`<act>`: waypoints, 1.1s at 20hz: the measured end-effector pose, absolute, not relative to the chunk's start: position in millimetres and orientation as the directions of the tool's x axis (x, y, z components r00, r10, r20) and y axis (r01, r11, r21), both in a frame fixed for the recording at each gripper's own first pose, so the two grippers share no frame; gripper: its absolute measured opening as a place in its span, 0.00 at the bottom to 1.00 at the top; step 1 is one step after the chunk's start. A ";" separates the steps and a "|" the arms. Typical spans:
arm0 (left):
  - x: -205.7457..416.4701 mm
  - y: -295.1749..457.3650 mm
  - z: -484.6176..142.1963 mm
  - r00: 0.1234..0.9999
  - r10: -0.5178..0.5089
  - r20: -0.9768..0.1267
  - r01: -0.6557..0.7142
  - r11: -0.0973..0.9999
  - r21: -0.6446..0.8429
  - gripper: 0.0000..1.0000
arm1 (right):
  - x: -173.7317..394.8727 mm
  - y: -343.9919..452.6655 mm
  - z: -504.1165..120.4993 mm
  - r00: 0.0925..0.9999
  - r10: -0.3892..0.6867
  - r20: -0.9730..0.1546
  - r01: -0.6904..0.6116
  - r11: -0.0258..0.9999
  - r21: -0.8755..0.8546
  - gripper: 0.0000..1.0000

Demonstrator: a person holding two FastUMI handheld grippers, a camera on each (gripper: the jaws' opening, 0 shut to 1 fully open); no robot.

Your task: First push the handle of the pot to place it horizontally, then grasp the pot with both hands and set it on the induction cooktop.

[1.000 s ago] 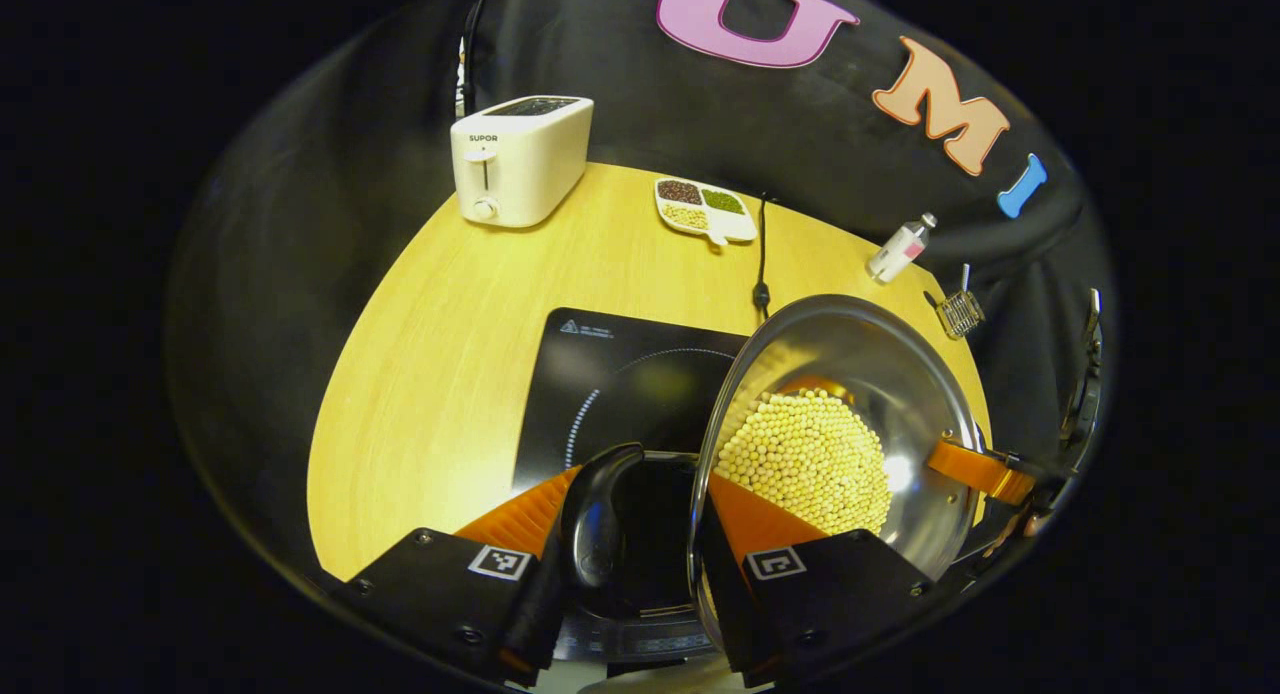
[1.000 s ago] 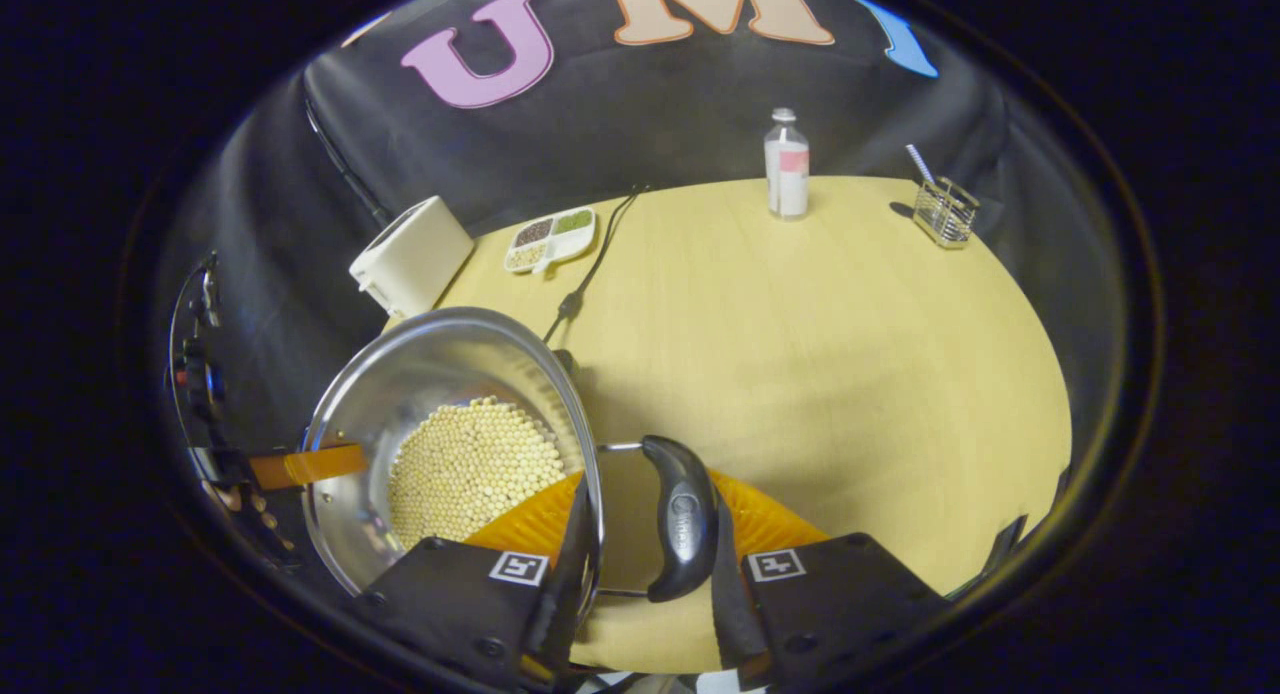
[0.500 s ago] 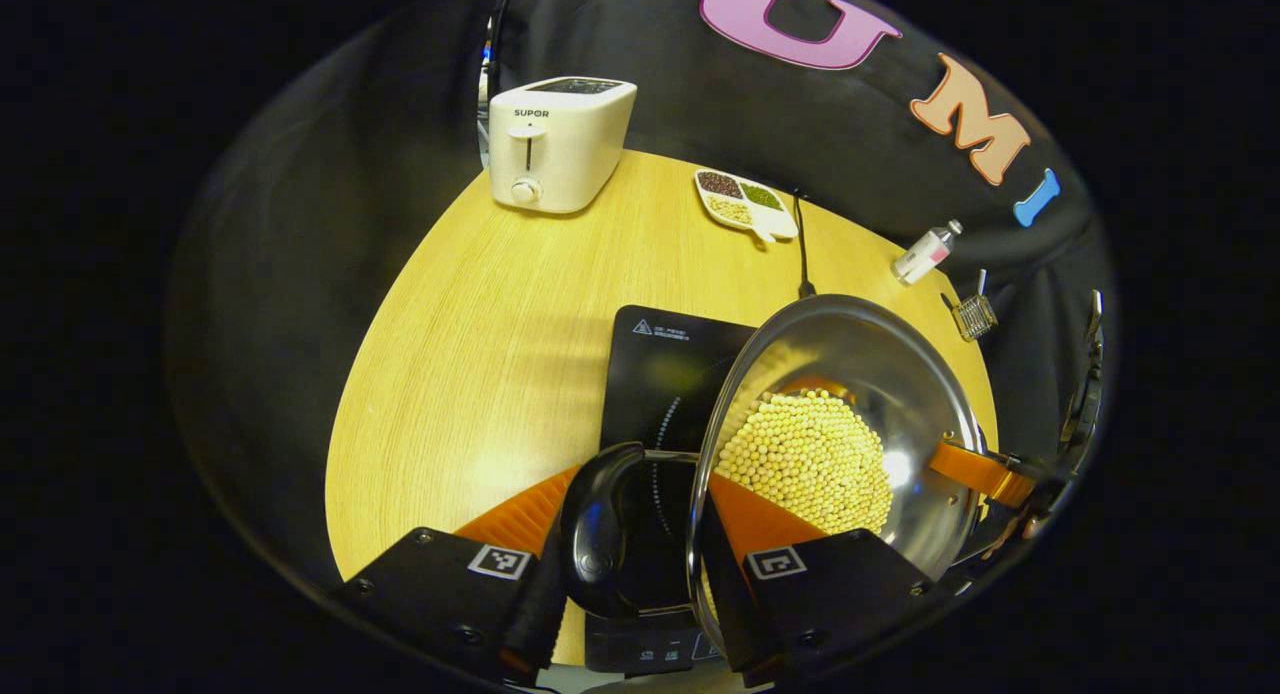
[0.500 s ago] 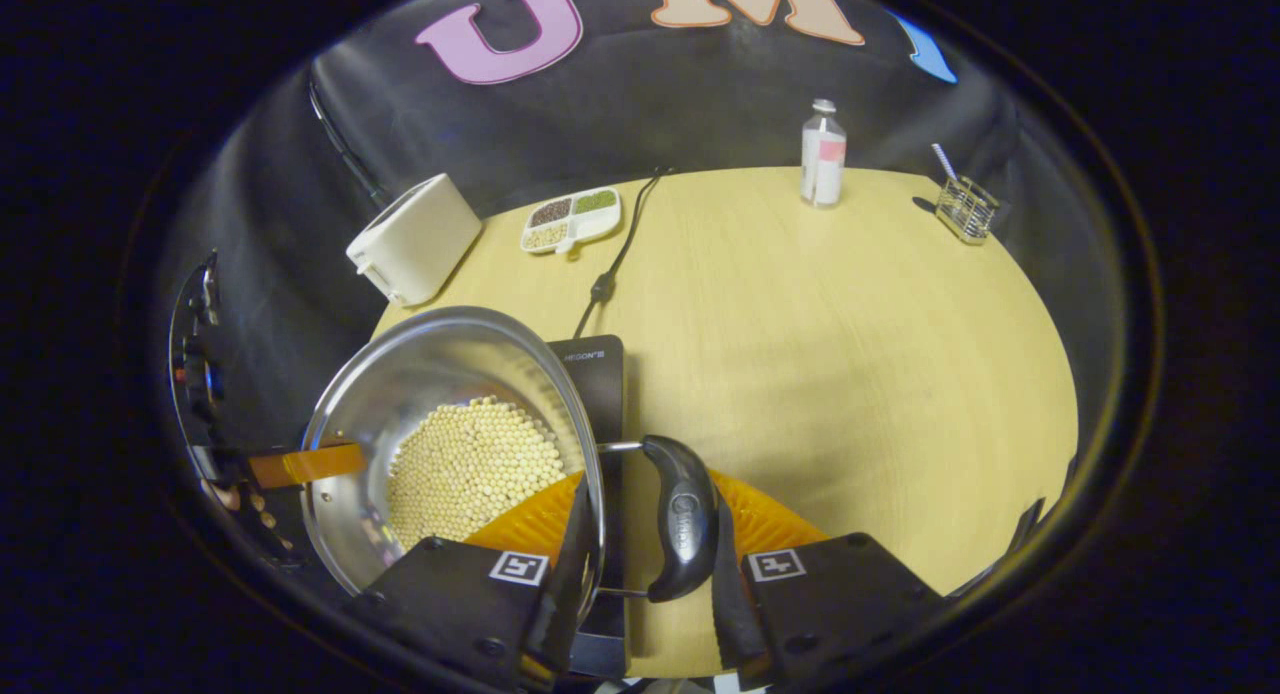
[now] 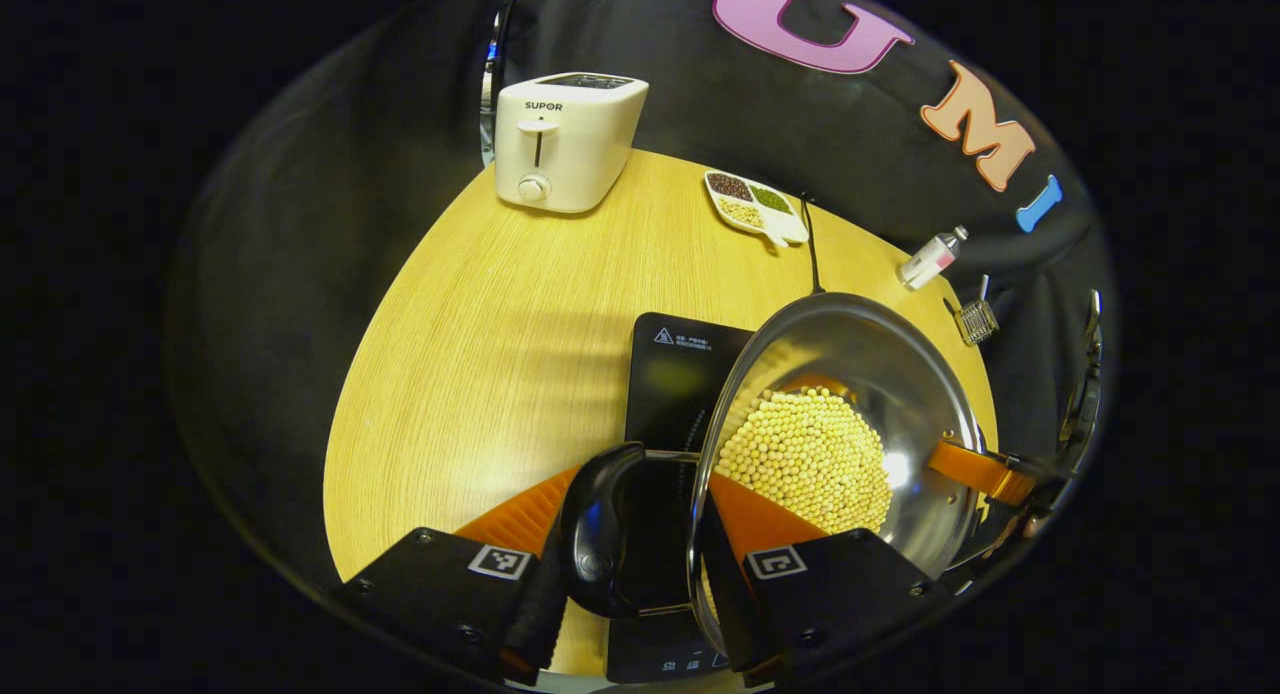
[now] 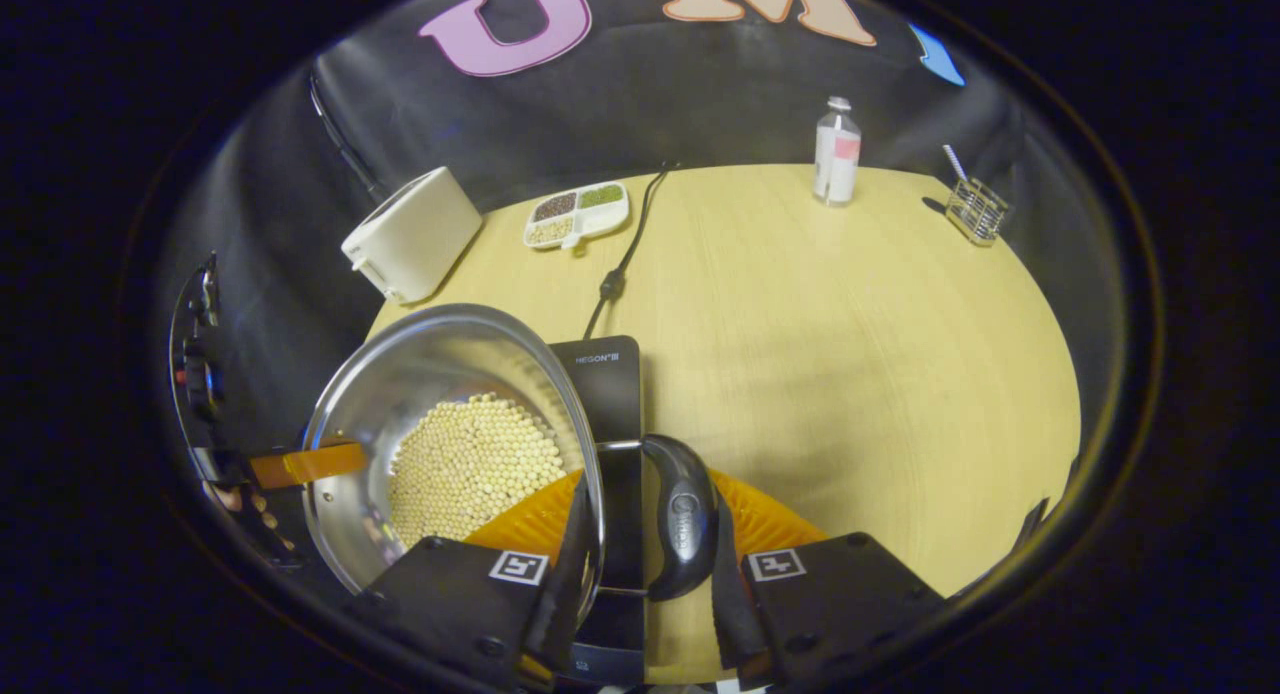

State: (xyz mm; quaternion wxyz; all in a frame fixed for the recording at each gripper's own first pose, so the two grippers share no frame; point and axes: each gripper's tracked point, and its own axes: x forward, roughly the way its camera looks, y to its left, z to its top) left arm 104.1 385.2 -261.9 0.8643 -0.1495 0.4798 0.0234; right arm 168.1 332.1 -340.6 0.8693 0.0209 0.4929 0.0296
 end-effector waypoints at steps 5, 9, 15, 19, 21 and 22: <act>110.8 389.5 -263.7 0.561 -0.088 -0.823 -0.148 0.968 -0.204 0.68 | 170.7 333.0 -340.8 0.534 0.071 -0.842 -0.026 0.997 0.068 0.52; 111.5 388.9 -263.2 0.566 -0.090 -0.820 -0.146 0.967 -0.207 0.70 | 170.0 332.6 -342.2 0.532 0.083 -0.843 -0.024 0.996 0.082 0.63; 108.0 389.9 -260.9 0.552 -0.088 -0.829 -0.155 0.966 -0.206 0.70 | 172.1 332.3 -344.3 0.528 0.093 -0.844 -0.038 0.996 0.086 0.53; 108.5 390.3 -262.0 0.549 -0.085 -0.831 -0.149 0.969 -0.198 0.69 | 171.8 331.7 -343.4 0.526 0.095 -0.845 -0.038 0.995 0.088 0.55; 108.5 390.7 -261.4 0.549 -0.086 -0.831 -0.147 0.969 -0.198 0.69 | 170.8 331.5 -342.3 0.524 0.096 -0.846 -0.037 0.995 0.090 0.55; 108.6 390.9 -261.8 0.551 -0.087 -0.830 -0.146 0.969 -0.198 0.71 | 171.4 331.6 -343.0 0.523 0.096 -0.847 -0.036 0.995 0.091 0.55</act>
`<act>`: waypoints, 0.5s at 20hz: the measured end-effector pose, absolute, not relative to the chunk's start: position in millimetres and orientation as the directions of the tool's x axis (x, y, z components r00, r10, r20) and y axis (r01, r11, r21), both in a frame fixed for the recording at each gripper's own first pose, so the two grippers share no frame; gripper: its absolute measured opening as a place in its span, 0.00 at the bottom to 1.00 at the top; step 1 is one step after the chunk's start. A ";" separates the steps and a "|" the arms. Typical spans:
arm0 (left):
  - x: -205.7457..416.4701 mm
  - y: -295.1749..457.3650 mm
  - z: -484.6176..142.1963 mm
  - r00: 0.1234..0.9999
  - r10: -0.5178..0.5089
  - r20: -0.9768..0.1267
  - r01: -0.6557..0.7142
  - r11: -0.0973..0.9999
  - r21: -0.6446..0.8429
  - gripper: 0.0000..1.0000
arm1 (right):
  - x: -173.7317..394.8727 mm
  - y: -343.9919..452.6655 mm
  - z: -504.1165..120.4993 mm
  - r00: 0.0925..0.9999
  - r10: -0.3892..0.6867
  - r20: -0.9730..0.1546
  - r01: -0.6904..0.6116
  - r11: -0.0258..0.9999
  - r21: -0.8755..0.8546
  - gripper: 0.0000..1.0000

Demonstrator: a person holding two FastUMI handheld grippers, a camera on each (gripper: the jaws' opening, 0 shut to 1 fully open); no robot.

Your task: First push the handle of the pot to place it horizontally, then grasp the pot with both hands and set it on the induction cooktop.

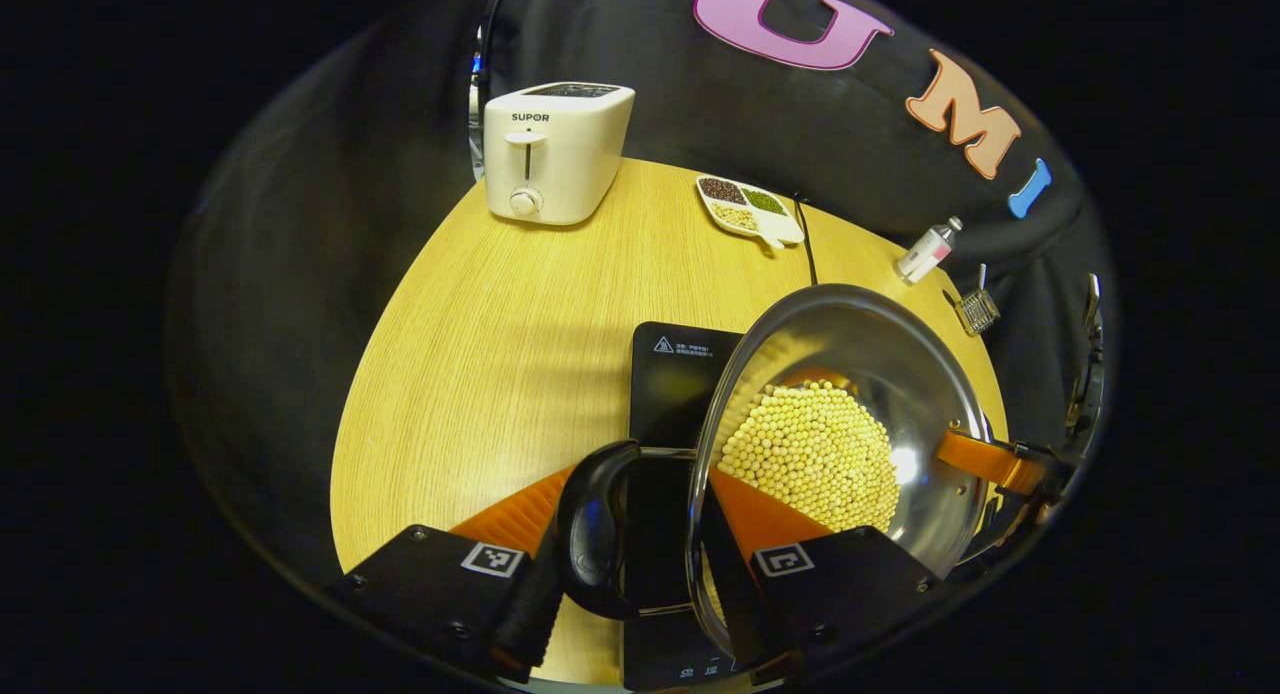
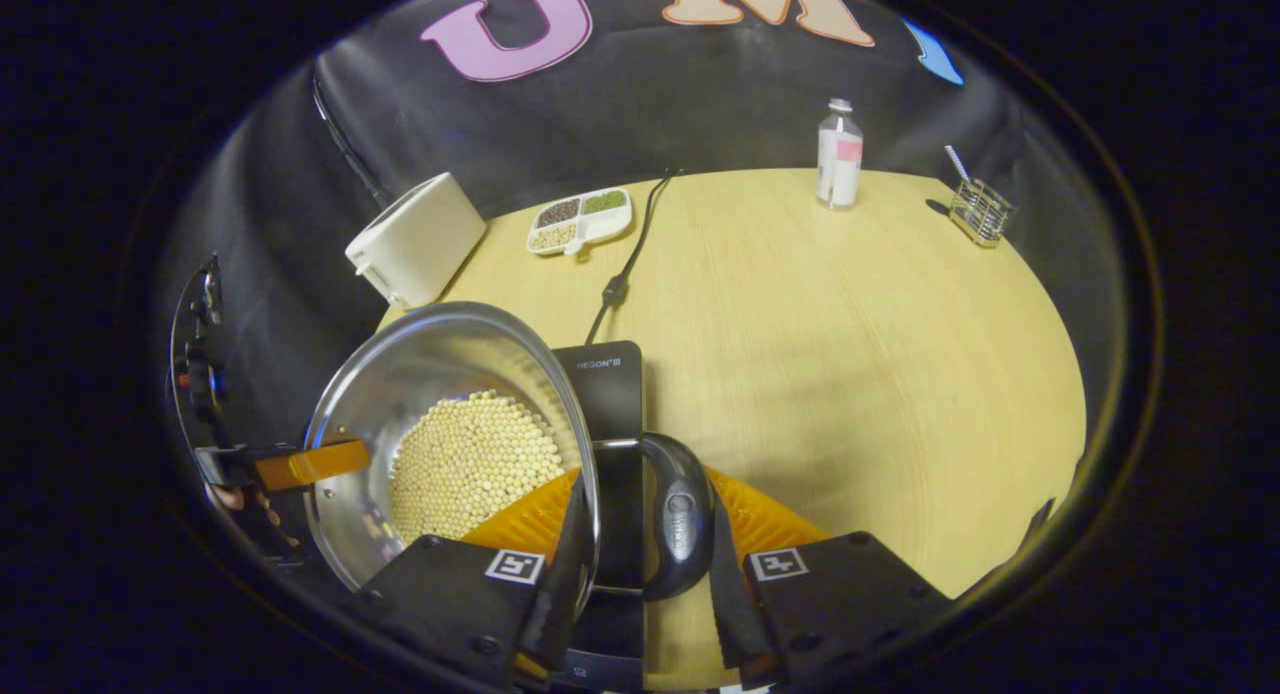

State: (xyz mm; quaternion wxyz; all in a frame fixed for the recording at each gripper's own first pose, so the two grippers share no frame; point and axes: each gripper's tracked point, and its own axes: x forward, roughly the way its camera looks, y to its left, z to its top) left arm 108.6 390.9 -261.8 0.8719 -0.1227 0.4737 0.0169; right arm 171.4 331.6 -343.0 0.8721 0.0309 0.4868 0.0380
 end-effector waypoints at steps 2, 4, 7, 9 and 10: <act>108.5 391.0 -262.1 0.550 -0.087 -0.830 -0.145 0.970 -0.197 0.71 | 171.8 331.2 -343.2 0.521 0.096 -0.848 -0.035 0.995 0.091 0.55; 108.6 390.9 -262.4 0.550 -0.087 -0.831 -0.144 0.970 -0.197 0.70 | 171.4 331.4 -343.5 0.521 0.096 -0.848 -0.034 0.995 0.092 0.57; 108.8 390.9 -262.4 0.550 -0.088 -0.831 -0.142 0.970 -0.197 0.70 | 171.1 331.1 -343.1 0.521 0.095 -0.848 -0.033 0.995 0.092 0.57; 109.1 390.7 -262.5 0.550 -0.088 -0.831 -0.141 0.970 -0.196 0.70 | 171.2 331.0 -343.2 0.521 0.095 -0.848 -0.033 0.995 0.092 0.57; 108.5 391.0 -262.3 0.550 -0.089 -0.831 -0.140 0.970 -0.197 0.69 | 171.3 331.2 -343.4 0.520 0.095 -0.849 -0.033 0.995 0.092 0.61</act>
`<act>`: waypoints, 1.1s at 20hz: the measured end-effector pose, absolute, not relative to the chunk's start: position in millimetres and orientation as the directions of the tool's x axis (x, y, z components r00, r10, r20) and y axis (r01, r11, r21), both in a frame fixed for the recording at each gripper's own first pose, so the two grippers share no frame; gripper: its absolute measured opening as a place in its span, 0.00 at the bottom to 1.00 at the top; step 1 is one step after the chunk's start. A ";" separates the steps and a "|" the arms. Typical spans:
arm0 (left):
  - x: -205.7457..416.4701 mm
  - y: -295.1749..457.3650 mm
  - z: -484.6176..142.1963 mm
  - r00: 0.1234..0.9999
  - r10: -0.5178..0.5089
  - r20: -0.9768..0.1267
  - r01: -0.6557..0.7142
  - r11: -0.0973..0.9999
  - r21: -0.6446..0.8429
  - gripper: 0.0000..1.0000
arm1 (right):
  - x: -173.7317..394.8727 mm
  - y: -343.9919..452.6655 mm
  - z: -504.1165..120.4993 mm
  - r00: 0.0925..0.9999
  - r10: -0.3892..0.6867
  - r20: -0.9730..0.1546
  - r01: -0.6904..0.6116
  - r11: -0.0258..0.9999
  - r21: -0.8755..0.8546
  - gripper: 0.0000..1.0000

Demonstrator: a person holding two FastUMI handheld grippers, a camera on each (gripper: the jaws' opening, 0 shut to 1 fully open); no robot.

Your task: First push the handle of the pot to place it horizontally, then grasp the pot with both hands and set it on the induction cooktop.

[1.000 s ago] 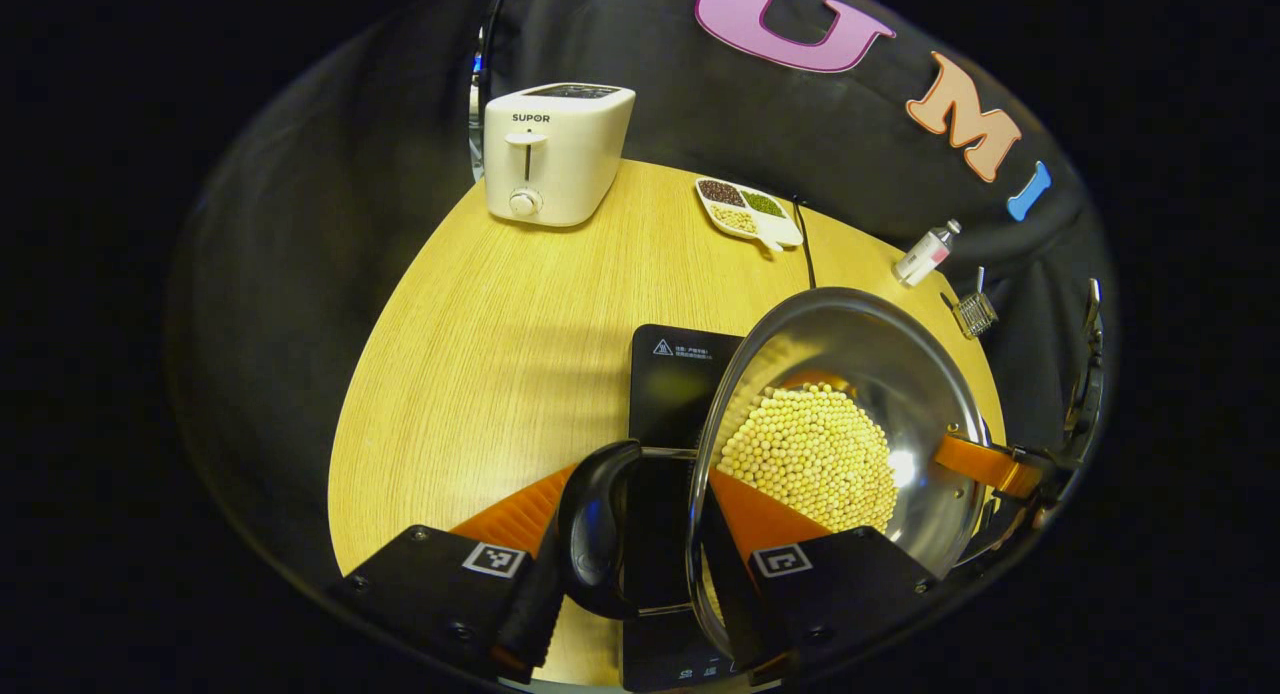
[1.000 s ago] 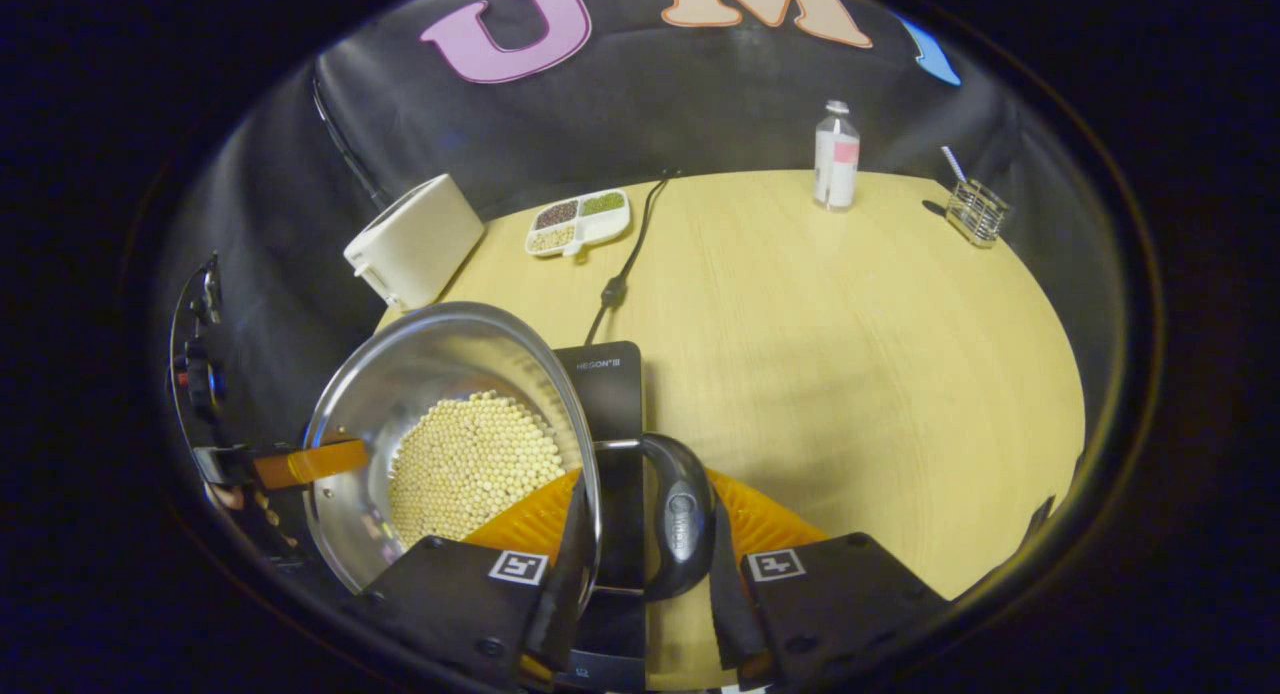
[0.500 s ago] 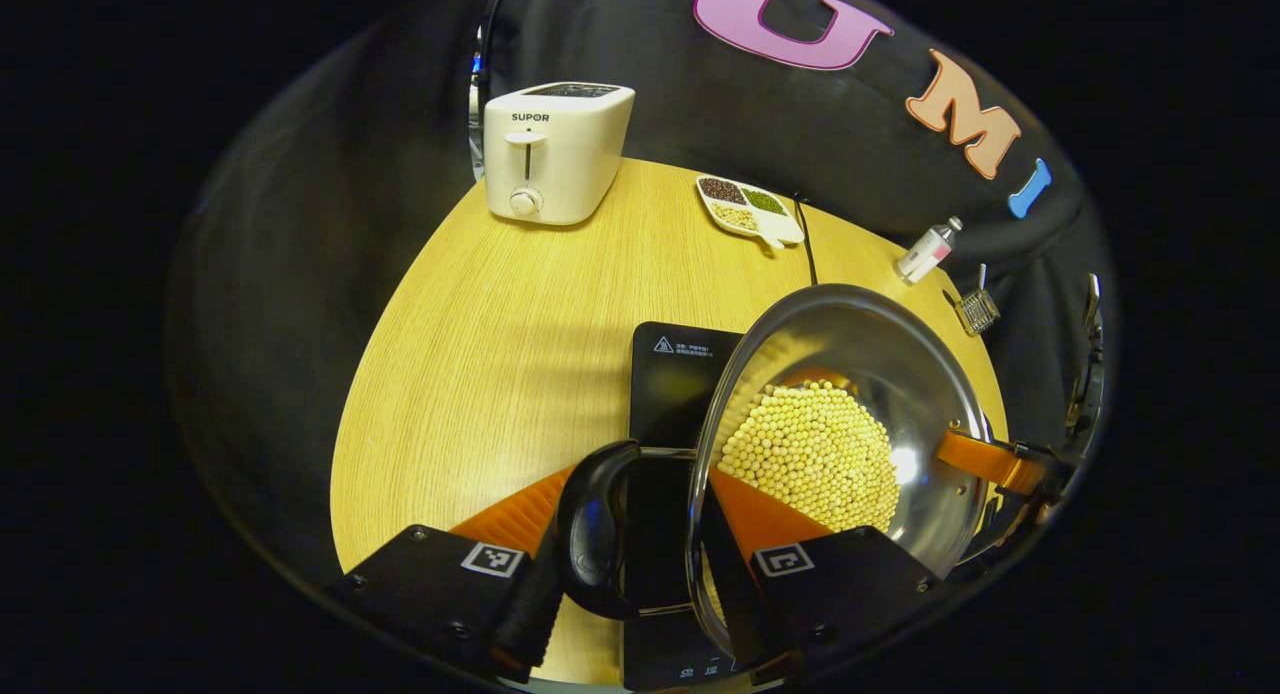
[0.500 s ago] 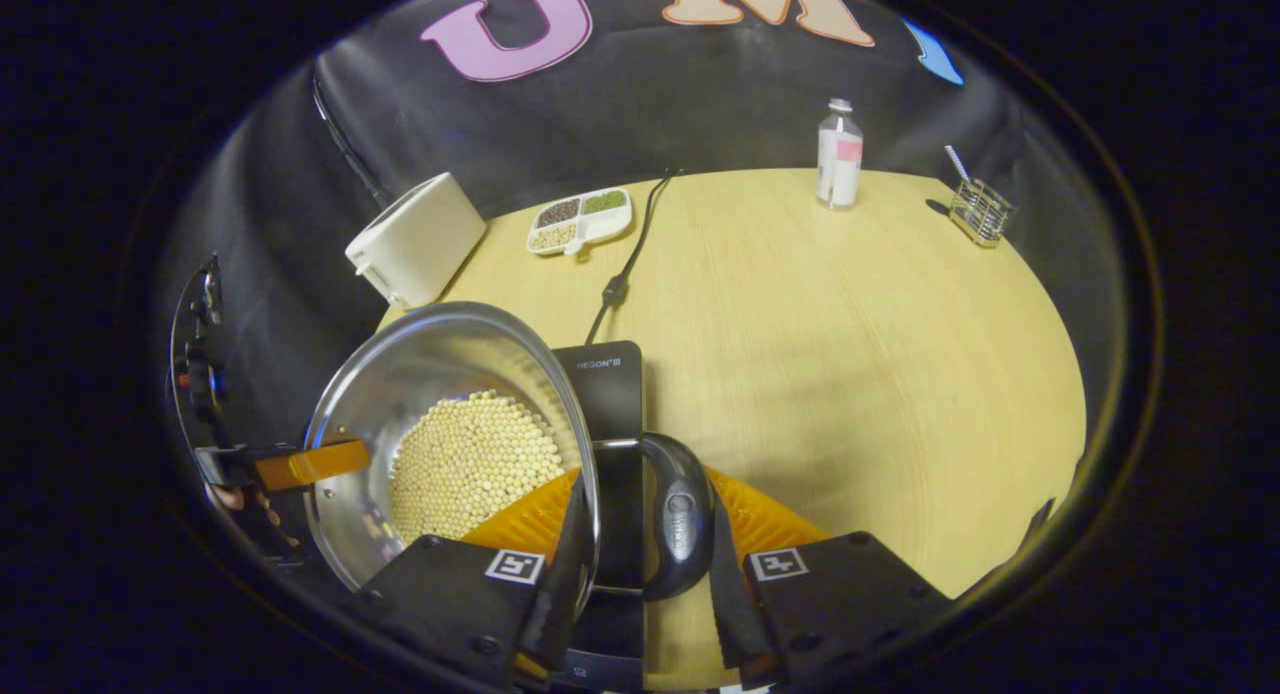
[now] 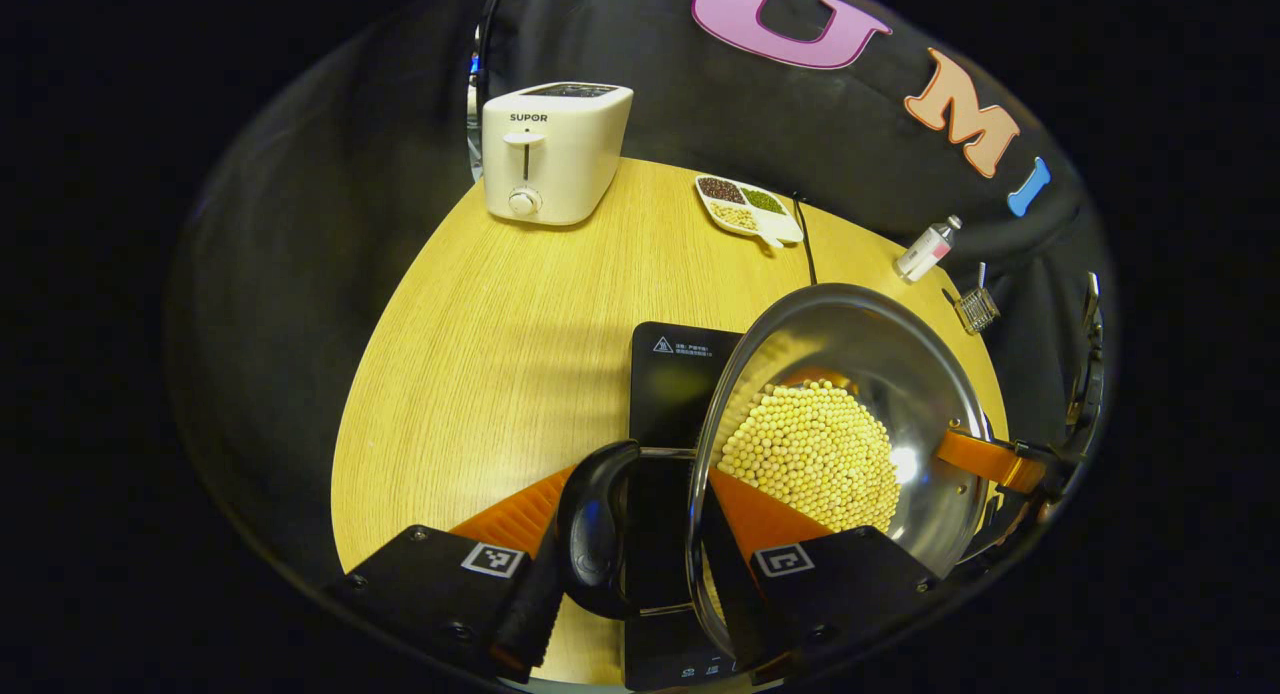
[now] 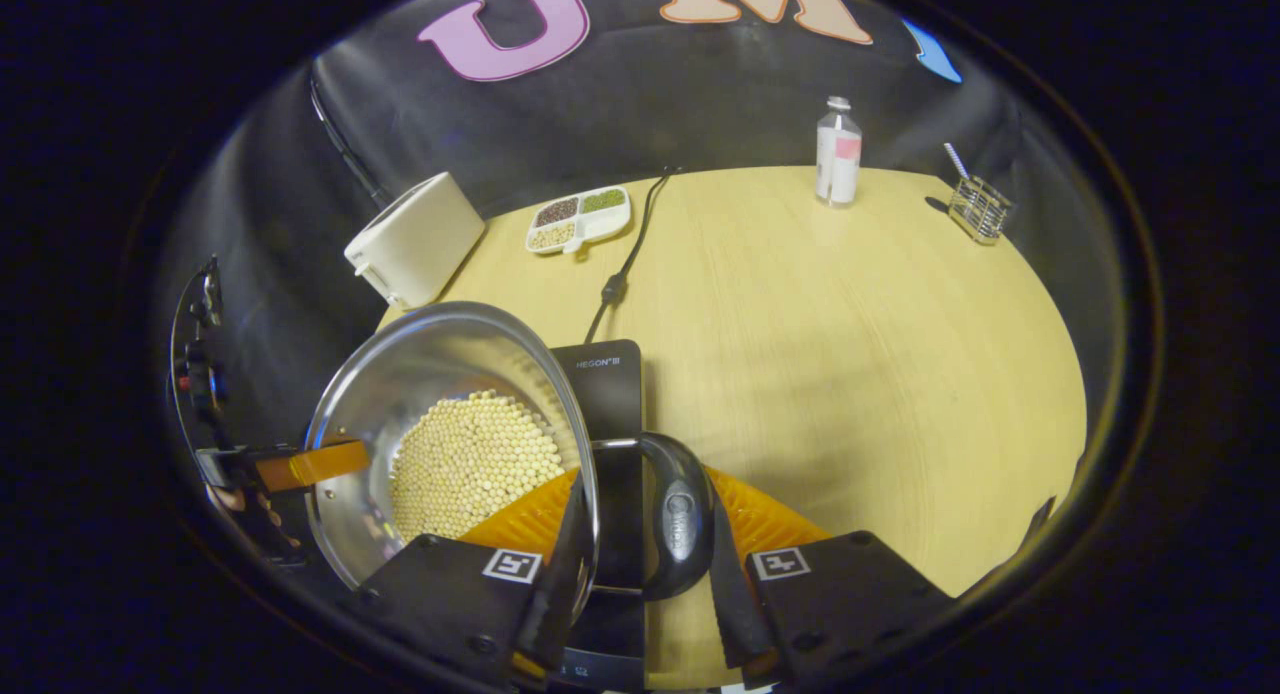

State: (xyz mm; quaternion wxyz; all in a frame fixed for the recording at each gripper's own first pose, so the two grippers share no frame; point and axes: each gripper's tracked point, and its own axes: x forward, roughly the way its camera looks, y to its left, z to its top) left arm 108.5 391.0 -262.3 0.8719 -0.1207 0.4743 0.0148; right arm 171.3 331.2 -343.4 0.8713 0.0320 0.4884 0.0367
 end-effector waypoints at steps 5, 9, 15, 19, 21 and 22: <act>103.0 385.9 -272.8 0.530 -0.075 -0.845 -0.114 0.981 -0.159 0.73 | 171.4 336.3 -344.2 0.516 0.120 -0.848 -0.035 0.992 0.119 0.75; 111.8 385.0 -264.7 0.582 -0.052 -0.812 -0.075 0.990 -0.117 0.88 | 174.2 343.4 -341.1 0.536 0.149 -0.831 -0.065 0.989 0.135 0.85; 127.7 388.3 -250.0 0.654 -0.032 -0.756 -0.050 0.995 -0.085 0.98 | 179.1 344.0 -335.8 0.558 0.161 -0.814 -0.073 0.987 0.145 0.96; 135.4 389.8 -234.1 0.713 -0.017 -0.701 -0.056 0.995 -0.080 0.98 | 187.1 341.2 -318.2 0.610 0.163 -0.776 -0.068 0.986 0.153 1.00; 139.8 394.5 -218.8 0.754 0.007 -0.657 -0.047 0.998 -0.043 0.98 | 192.7 339.4 -305.3 0.644 0.162 -0.747 -0.070 0.986 0.153 1.00; 142.8 396.8 -208.2 0.779 0.020 -0.626 -0.041 0.999 -0.020 0.98 | 194.0 339.8 -299.5 0.655 0.167 -0.737 -0.073 0.985 0.158 0.94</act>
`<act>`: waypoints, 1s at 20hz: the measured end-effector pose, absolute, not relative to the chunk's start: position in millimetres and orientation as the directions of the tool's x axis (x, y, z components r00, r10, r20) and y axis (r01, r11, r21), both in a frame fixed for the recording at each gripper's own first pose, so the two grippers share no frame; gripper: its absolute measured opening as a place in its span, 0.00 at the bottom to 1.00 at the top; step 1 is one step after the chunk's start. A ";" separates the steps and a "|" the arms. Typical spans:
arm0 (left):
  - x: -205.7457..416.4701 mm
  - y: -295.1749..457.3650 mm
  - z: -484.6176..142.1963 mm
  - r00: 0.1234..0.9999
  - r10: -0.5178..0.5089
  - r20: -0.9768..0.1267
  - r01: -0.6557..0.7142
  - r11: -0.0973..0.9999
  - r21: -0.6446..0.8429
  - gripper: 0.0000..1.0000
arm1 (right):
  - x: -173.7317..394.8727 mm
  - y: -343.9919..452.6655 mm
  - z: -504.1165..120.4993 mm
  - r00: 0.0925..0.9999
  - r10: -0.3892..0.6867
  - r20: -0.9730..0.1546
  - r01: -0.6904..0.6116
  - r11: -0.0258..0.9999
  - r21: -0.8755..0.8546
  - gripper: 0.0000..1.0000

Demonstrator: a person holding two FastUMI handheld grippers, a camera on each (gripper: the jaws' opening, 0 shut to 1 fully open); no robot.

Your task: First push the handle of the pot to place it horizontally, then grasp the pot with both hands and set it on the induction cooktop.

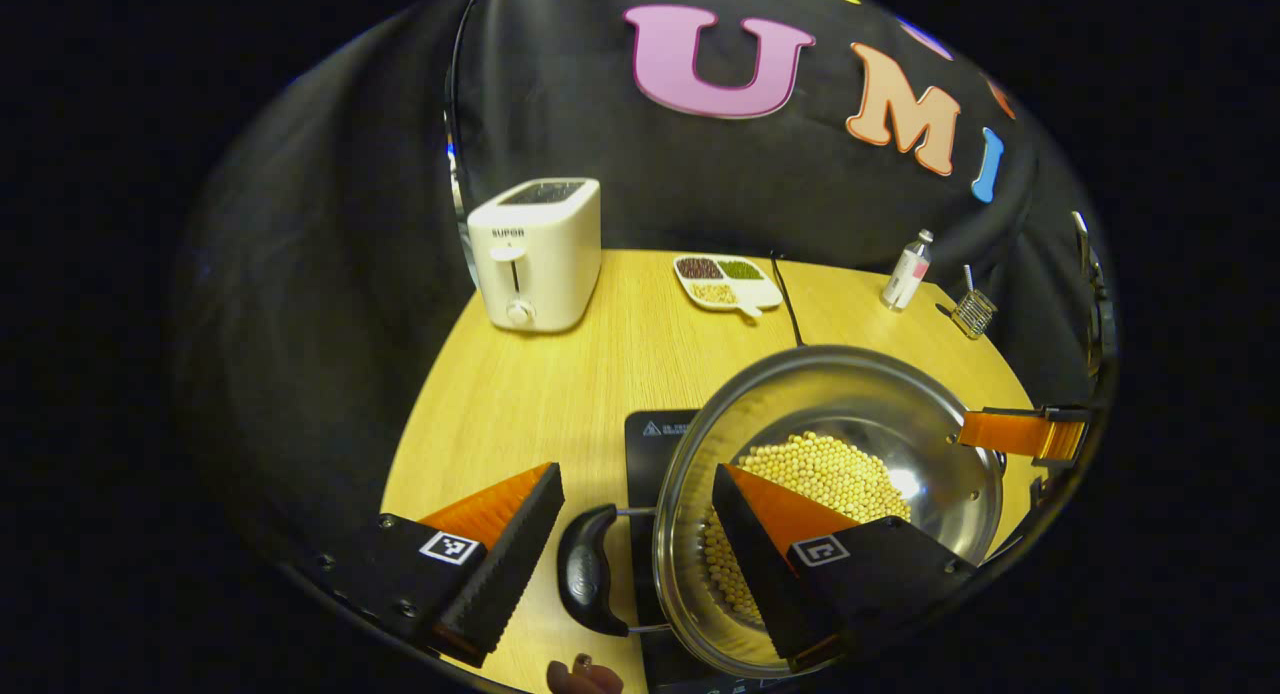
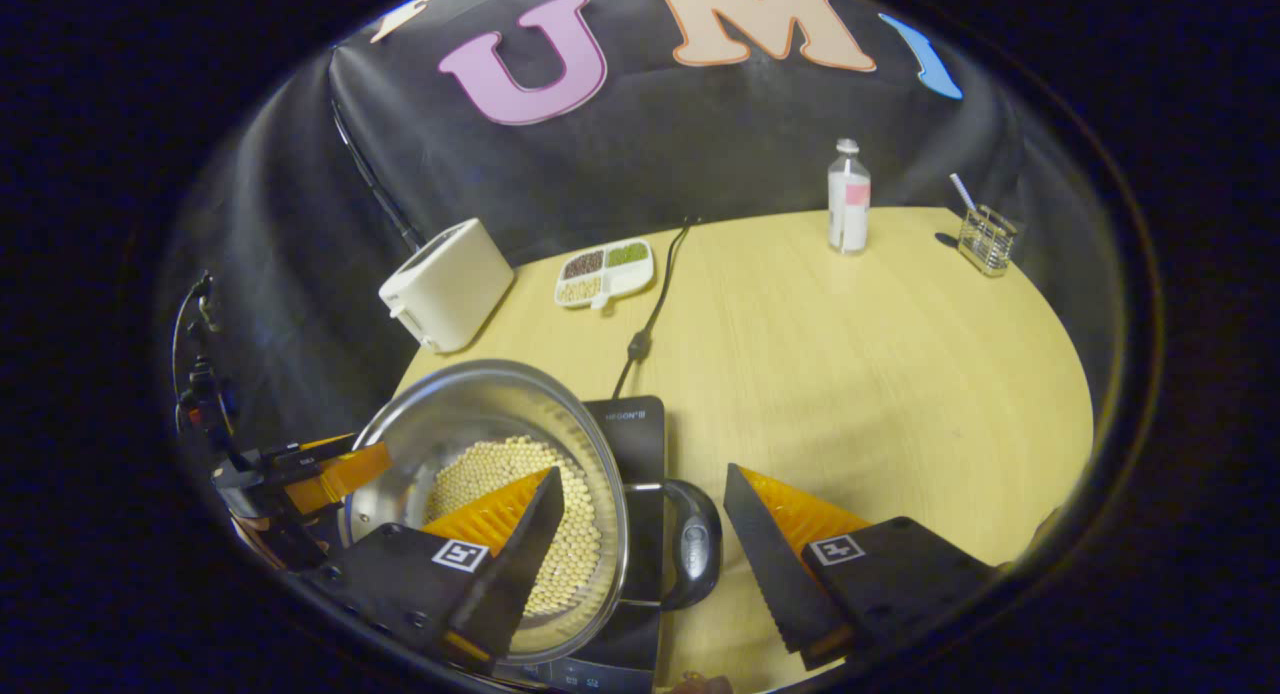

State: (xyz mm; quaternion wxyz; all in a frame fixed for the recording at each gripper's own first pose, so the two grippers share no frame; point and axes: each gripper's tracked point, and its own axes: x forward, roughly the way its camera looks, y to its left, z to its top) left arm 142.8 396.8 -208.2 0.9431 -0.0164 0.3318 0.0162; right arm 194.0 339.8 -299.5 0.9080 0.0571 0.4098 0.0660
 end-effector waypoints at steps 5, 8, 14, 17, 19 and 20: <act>155.2 384.7 -138.1 0.906 0.017 -0.424 -0.006 1.000 0.028 0.97 | 200.9 355.2 -255.9 0.730 0.236 -0.641 -0.134 0.970 0.204 1.00; 150.2 369.0 -93.9 0.960 -0.003 -0.280 0.013 0.999 0.034 0.96 | 201.8 368.3 -218.0 0.789 0.295 -0.538 -0.209 0.954 0.216 0.94; 123.0 339.3 -45.8 0.992 -0.003 -0.126 -0.001 1.000 -0.030 0.96 | 184.2 370.2 -148.6 0.869 0.364 -0.335 -0.312 0.929 0.199 0.94; 101.8 331.4 -29.8 0.996 0.020 -0.084 -0.024 0.998 -0.052 0.96 | 168.9 366.4 -129.2 0.884 0.384 -0.267 -0.345 0.921 0.179 0.94; 90.5 327.8 -18.0 0.997 0.048 -0.061 -0.051 0.998 -0.035 0.99 | 158.4 363.2 -119.3 0.891 0.388 -0.235 -0.357 0.919 0.165 0.94; 84.5 324.1 -13.2 0.997 0.064 -0.044 -0.065 0.998 -0.026 0.96 | 153.4 362.3 -114.0 0.894 0.394 -0.212 -0.365 0.917 0.164 0.93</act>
